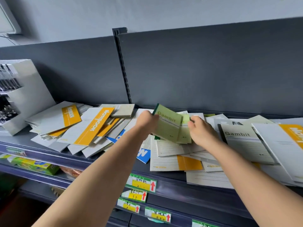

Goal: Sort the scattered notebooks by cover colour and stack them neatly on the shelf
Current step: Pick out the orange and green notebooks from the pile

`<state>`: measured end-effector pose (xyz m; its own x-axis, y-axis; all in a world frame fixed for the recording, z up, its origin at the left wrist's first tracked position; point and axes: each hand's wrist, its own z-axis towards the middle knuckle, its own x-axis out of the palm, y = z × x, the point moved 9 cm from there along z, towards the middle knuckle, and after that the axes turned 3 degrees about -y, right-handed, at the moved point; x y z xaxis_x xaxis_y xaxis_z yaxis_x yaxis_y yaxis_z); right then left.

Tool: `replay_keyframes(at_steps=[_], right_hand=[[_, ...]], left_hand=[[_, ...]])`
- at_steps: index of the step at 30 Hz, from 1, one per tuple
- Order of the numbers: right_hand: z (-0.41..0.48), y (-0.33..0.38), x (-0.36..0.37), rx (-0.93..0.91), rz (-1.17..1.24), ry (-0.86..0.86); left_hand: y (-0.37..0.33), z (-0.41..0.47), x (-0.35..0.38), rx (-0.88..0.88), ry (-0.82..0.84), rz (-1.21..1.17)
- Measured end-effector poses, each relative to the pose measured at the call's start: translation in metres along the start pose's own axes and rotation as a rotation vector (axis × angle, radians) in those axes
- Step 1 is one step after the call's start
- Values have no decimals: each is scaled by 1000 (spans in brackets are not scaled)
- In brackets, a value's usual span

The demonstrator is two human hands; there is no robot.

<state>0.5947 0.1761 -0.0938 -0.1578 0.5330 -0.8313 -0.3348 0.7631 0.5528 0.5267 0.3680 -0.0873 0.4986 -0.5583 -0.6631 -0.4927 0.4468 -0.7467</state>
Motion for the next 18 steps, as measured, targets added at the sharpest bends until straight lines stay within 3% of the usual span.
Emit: replay_keyframes(at_steps=[2,5,8,13,18], right_hand=[[-5,3,5,-31,-26,47],[-13,9,11,-69,-121,78],[-18,15,13,-71,-167,63],[-19,16,14,-60,-161,73],[-19,15,14,-60,-164,78]], left_hand=[[3,-2,11,22,69,168],[0,-6,8,26,100,221],[-6,-7,5,-13,113,119],[-1,-6,14,-73,185,185],[5,0,14,-132,213,-65]])
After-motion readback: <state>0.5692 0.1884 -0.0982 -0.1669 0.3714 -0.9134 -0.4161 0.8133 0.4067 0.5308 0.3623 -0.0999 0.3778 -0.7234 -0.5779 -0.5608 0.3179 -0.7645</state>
